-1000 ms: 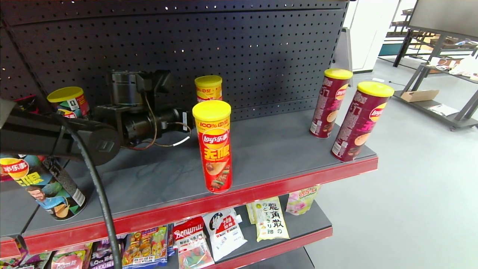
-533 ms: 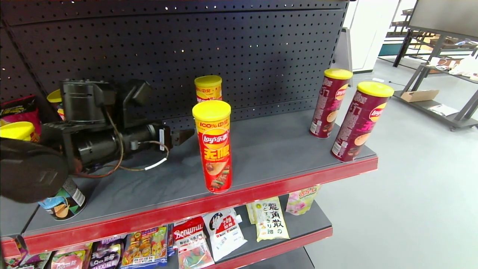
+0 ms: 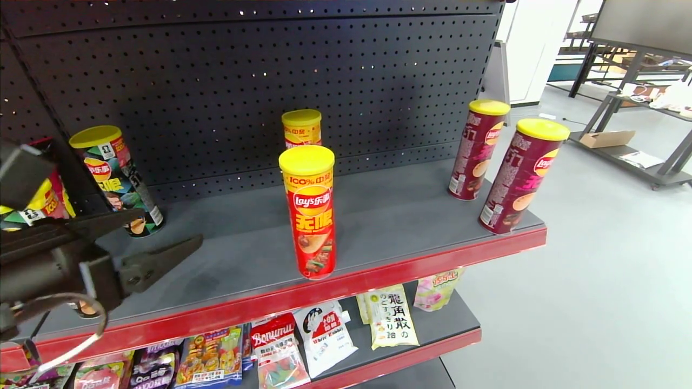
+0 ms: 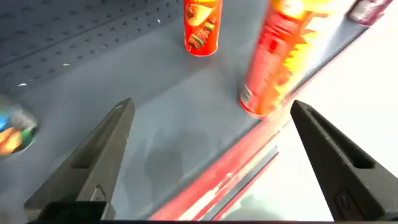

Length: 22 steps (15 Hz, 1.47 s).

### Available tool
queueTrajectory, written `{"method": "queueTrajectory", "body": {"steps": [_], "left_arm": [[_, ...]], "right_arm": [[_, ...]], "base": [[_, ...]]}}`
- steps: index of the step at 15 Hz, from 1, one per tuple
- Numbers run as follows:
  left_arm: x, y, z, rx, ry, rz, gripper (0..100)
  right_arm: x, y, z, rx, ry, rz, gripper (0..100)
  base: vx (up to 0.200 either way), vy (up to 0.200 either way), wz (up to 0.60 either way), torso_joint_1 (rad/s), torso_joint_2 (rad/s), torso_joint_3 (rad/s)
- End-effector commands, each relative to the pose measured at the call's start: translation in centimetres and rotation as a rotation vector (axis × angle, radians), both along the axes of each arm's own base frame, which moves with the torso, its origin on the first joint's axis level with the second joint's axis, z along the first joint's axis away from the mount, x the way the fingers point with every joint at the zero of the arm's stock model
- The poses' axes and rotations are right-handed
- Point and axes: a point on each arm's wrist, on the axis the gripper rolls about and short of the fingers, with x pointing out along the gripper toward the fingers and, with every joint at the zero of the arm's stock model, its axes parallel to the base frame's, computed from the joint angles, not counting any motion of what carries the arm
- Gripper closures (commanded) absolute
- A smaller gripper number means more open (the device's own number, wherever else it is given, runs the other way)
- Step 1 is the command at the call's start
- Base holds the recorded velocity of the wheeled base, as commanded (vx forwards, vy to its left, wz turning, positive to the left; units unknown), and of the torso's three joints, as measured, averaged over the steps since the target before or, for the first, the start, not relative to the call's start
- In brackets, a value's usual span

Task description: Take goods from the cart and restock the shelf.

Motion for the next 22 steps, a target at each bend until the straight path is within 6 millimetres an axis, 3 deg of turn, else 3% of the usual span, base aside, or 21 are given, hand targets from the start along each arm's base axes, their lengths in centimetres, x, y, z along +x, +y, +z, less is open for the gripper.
{"method": "queueTrajectory", "body": {"steps": [1, 2, 4, 5, 7, 9, 12, 14, 17, 22], "left_arm": [[-7.5, 2.4, -0.8, -0.032, -0.104, 0.037, 0], [-11.5, 3.2, -1.8, -0.024, -0.073, 0.027, 0], [-15.7, 4.2, -2.9, -0.004, -0.048, -0.002, 0], [-16.7, 4.5, -3.4, -0.006, -0.066, 0.017, 0], [-17.4, 4.8, -4.4, 0.003, -0.095, 0.094, 0], [-17.8, 5.3, -6.6, 0.031, -0.107, 0.258, 0], [-18.2, 5.5, -8.1, 0.061, -0.112, 0.304, 0], [-18.0, 5.5, -8.5, 0.133, -0.122, 0.326, 0], [-18.2, 5.6, -8.3, 0.106, -0.141, 0.315, 0], [-18.3, 5.9, -8.4, 0.194, -0.171, 0.436, 0]], "right_arm": [[0.0, 0.0, 0.0, 0.0, 0.0, 0.001, 0], [0.0, 0.0, 0.0, 0.0, 0.0, 0.001, 0], [0.0, 0.0, 0.0, 0.0, 0.0, 0.001, 0], [0.0, 0.0, 0.0, 0.0, 0.0, 0.001, 0], [0.0, 0.0, 0.0, 0.0, 0.0, 0.001, 0], [0.0, 0.0, 0.0, -0.002, 0.0, 0.001, 0], [0.0, 0.0, 0.0, 0.0, 0.0, 0.001, 0], [0.0, 0.0, 0.0, -0.002, 0.0, 0.001, 0], [0.0, 0.0, 0.0, -0.003, 0.0, 0.001, 0], [0.0, 0.0, 0.0, -0.005, 0.0, 0.002, 0]], "base": [[0.0, 0.0, 0.0, 0.0, 0.0, 0.0], [0.0, 0.0, 0.0, 0.0, 0.0, 0.0], [0.0, 0.0, 0.0, 0.0, 0.0, 0.0], [0.0, 0.0, 0.0, 0.0, 0.0, 0.0], [0.0, 0.0, 0.0, 0.0, 0.0, 0.0], [0.0, 0.0, 0.0, 0.0, 0.0, 0.0], [0.0, 0.0, 0.0, 0.0, 0.0, 0.0], [0.0, 0.0, 0.0, 0.0, 0.0, 0.0], [0.0, 0.0, 0.0, 0.0, 0.0, 0.0], [0.0, 0.0, 0.0, 0.0, 0.0, 0.0]]}}
